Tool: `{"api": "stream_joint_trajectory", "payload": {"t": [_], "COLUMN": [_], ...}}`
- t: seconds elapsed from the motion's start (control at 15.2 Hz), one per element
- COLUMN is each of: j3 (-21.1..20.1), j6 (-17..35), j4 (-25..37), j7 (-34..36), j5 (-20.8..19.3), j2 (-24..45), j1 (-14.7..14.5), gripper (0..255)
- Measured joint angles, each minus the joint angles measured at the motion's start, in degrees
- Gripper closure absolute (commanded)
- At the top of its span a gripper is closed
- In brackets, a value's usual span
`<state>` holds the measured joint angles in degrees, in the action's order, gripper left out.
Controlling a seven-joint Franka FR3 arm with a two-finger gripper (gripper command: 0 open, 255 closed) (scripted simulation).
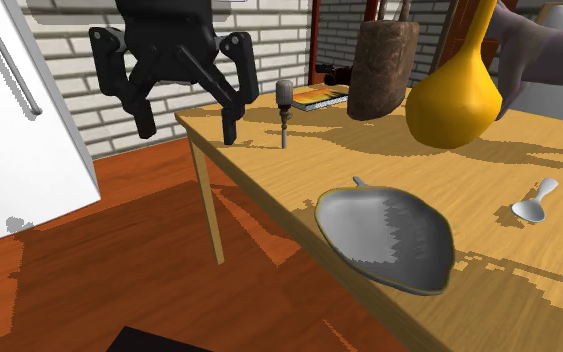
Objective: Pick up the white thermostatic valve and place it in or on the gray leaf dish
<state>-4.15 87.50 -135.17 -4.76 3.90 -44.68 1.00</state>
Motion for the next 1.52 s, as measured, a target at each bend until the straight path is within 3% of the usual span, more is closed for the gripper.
{"api": "stream_joint_trajectory", "payload": {"t": [0.2,0.92,1.52], "j3": [-0.5,-2.7,-2.8], "j6": [1.2,7.0,3.7], "j4": [1.3,19.5,44.5], "j7": [1.0,9.5,16.7], "j5": [0.1,-1.7,-4.8], "j2": [2.7,28.5,52.0], "j1": [0.4,3.9,5.0], "gripper": [0,0,0]}}
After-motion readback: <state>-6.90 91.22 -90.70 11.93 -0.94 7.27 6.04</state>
